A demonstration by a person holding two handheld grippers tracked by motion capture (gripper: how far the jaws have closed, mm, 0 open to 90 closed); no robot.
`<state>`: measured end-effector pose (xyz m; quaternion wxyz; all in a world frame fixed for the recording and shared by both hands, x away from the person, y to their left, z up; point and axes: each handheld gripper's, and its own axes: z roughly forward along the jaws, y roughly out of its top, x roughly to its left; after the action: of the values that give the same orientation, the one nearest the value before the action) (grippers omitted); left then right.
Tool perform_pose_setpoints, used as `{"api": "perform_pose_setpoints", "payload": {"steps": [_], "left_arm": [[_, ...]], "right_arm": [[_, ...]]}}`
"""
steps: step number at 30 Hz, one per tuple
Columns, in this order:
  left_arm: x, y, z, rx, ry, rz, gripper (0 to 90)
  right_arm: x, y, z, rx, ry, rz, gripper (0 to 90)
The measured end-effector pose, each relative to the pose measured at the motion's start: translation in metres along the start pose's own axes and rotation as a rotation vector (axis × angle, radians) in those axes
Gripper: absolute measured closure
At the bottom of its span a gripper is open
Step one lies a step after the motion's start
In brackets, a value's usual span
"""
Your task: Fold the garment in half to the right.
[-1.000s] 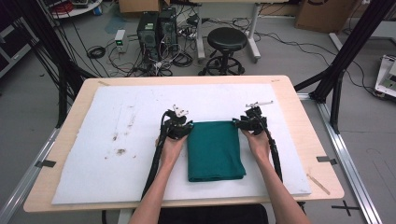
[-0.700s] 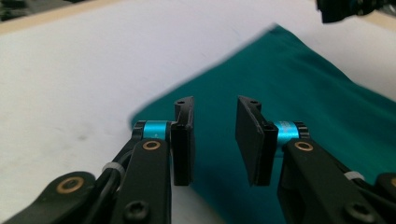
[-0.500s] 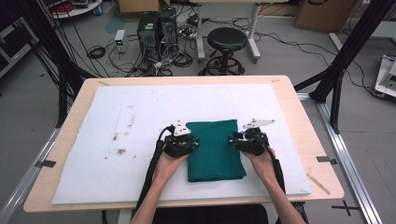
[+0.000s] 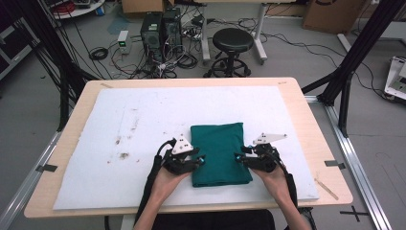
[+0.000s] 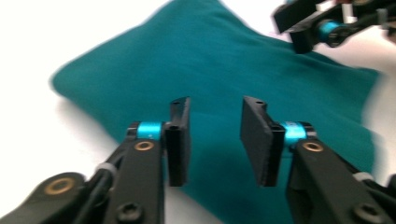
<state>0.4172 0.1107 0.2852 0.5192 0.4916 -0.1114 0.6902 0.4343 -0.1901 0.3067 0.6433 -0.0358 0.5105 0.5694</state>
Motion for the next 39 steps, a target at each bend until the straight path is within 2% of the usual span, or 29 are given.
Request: {"api": "perform_pose_setpoints", "payload": {"steps": [2, 3, 6, 10, 12, 14, 16, 20, 21, 24, 27, 32, 39], "left_arm": [[-0.006, -0.006, -0.001, 0.033, -0.033, 0.027, 58.6], [-0.009, -0.009, 0.000, 0.056, -0.034, 0.044, 59.9], [-0.017, -0.019, 0.003, 0.113, -0.002, 0.103, 64.6], [-0.023, -0.026, 0.000, 0.097, 0.005, 0.116, 69.5], [-0.023, -0.027, -0.002, 0.102, -0.005, 0.131, 69.8], [-0.019, -0.026, -0.004, 0.099, -0.030, 0.111, 68.3], [-0.013, -0.024, -0.007, 0.086, -0.031, 0.080, 59.1], [0.003, -0.020, -0.020, 0.033, 0.019, 0.041, 45.7], [0.011, -0.019, -0.025, 0.020, 0.031, 0.021, 44.4], [0.030, -0.017, -0.040, -0.012, 0.057, -0.005, 39.0], [0.046, -0.018, -0.059, -0.052, 0.111, -0.027, 35.5], [0.070, -0.028, -0.090, -0.128, 0.211, -0.070, 30.0], [0.095, -0.046, -0.125, -0.161, 0.294, -0.119, 26.5]], "right_arm": [[0.008, -0.007, -0.002, 0.019, 0.015, -0.028, 56.4], [0.011, -0.011, -0.003, 0.032, 0.008, -0.048, 57.6], [0.019, -0.021, -0.005, 0.066, -0.013, -0.091, 62.3], [0.021, -0.029, -0.007, 0.097, -0.016, -0.099, 66.4], [0.022, -0.033, -0.008, 0.087, -0.019, -0.105, 66.8], [0.021, -0.035, -0.009, 0.079, -0.008, -0.098, 65.6], [0.019, -0.033, -0.010, 0.074, 0.002, -0.080, 55.5], [0.015, -0.024, -0.013, 0.022, -0.012, -0.053, 38.4], [0.014, -0.022, -0.013, 0.011, -0.016, -0.043, 35.9], [0.007, -0.014, -0.017, -0.062, -0.034, -0.030, 27.1], [0.000, -0.007, -0.021, -0.109, -0.067, -0.014, 21.7], [-0.014, -0.002, -0.026, -0.168, -0.130, 0.016, 20.8], [-0.030, -0.009, -0.036, -0.204, -0.168, 0.040, 20.8]]}}
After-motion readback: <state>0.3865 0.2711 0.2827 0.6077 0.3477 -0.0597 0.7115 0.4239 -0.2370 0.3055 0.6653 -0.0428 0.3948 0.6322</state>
